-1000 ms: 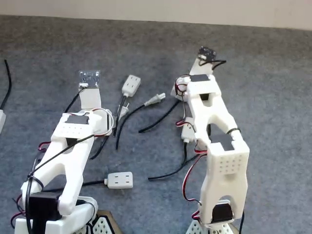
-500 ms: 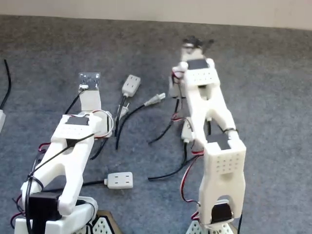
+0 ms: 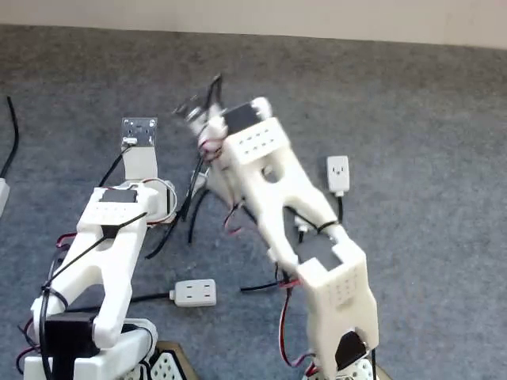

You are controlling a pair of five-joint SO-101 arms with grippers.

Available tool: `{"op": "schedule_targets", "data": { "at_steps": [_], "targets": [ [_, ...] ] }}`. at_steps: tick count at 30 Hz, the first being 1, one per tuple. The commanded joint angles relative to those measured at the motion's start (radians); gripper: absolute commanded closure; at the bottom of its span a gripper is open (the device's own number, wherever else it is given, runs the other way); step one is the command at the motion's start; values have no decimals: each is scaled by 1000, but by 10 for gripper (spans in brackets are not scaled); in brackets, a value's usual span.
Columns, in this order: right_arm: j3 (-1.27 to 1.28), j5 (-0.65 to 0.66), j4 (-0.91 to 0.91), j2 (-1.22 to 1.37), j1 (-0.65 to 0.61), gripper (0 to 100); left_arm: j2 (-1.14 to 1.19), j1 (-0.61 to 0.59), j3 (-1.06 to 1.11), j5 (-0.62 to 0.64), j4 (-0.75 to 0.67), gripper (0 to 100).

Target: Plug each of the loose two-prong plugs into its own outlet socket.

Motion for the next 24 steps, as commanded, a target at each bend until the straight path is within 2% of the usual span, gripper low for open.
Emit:
{"op": "schedule_targets", "data": {
  "at_steps": [1,4,8,11,15,18,24],
  "targets": [
    [96,-20,27,-295,-53,993,-16,-12,-8,-9,-14,769],
    [189,-37,33,-464,-47,993,-16,-12,-8,-9,-14,769],
    [521,-34,-97,-598,-54,993,-16,-12,-8,-9,-14,769],
    [839,-32,-308,-702,-51,993,-16,-16,-8,-9,-14,769],
    [1248,-32,-710,-808,-30,993,-16,-13,-8,-9,-14,769],
    [1348,-25,-875,-794,-1,993,-16,-13,-8,-9,-14,769],
    [1305,-18,-931,-625,36,992,-16,-12,-8,-9,-14,769]
  ]
}}
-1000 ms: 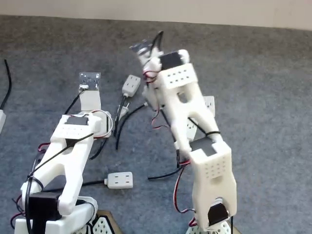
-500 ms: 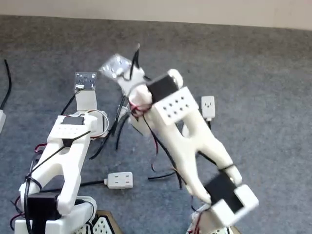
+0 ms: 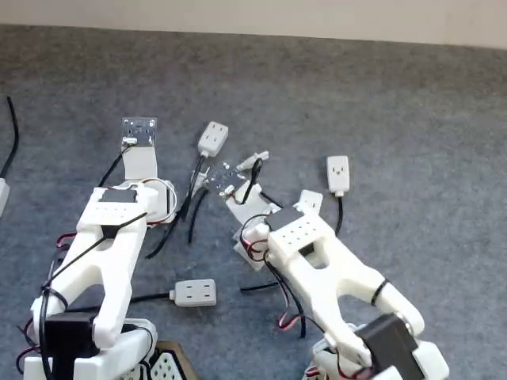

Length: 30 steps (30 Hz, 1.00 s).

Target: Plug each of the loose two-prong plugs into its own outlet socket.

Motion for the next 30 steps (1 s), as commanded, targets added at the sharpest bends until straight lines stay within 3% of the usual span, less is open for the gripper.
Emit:
{"op": "schedule_targets", "data": {
  "at_steps": [1,4,10,15,21,30],
  "targets": [
    [-38,8,-65,107,31,992,-16,-12,-8,-9,-14,769],
    [-45,8,-117,194,33,963,-16,-12,-8,-9,-14,769],
    [-47,35,-125,228,35,768,-16,-2,-8,-12,-14,769],
    [-45,37,-125,229,35,774,-16,1,-8,-14,-14,769],
    [-47,41,-124,228,38,921,-13,1,-8,-14,-12,769],
    [-154,87,19,234,73,926,-13,1,-8,-14,-14,769]
  ]
}}
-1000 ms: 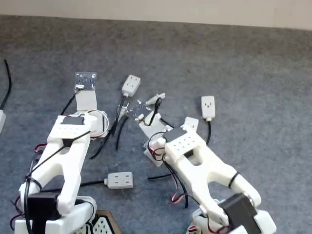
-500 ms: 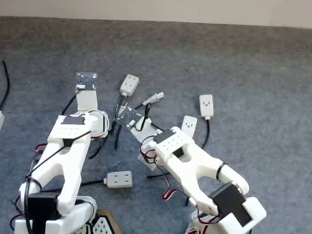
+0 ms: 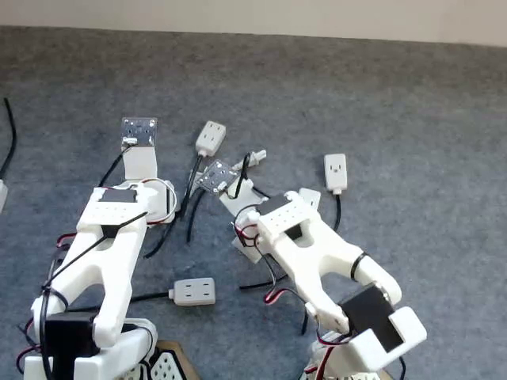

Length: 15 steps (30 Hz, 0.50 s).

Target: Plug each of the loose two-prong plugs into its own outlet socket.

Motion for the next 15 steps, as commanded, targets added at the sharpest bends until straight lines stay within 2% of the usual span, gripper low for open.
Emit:
{"op": "schedule_targets", "data": {
  "at_steps": [1,5,11,15],
  "targets": [
    [-56,9,48,18,15,928,-13,4,-8,-11,-14,769],
    [-64,9,51,18,35,996,-8,4,-7,-11,-14,769],
    [-65,-5,148,8,77,993,-15,4,-24,-35,2,768],
    [-47,-89,71,-91,96,993,-16,-2,-134,-89,150,765]
  ]
}}
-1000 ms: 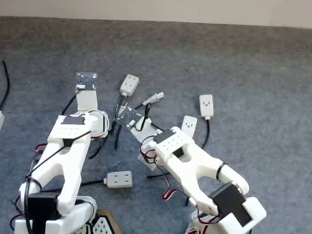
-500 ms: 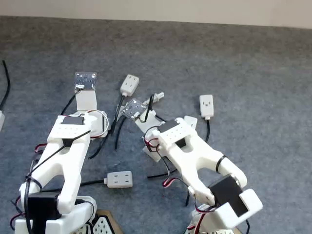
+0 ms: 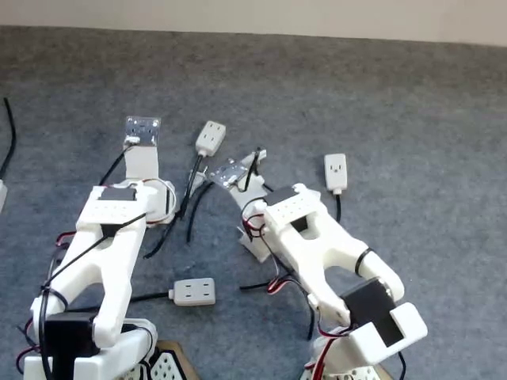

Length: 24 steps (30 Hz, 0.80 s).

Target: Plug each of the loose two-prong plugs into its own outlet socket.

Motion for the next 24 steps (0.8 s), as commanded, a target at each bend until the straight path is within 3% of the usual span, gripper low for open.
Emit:
{"op": "schedule_targets", "data": {
  "at_steps": [1,8,14,18,24],
  "targets": [
    [30,-71,-64,-148,28,993,-16,-1,-150,-40,169,764],
    [357,-71,-282,-641,-119,993,-16,12,-338,-213,404,649],
    [533,-100,-262,-1036,-314,993,-18,19,-536,-319,539,616],
    [579,-149,-197,-1173,-392,993,-18,21,-591,-338,563,606],
    [596,-170,-185,-1187,-403,993,-87,94,-553,-339,562,606]
  ]
}}
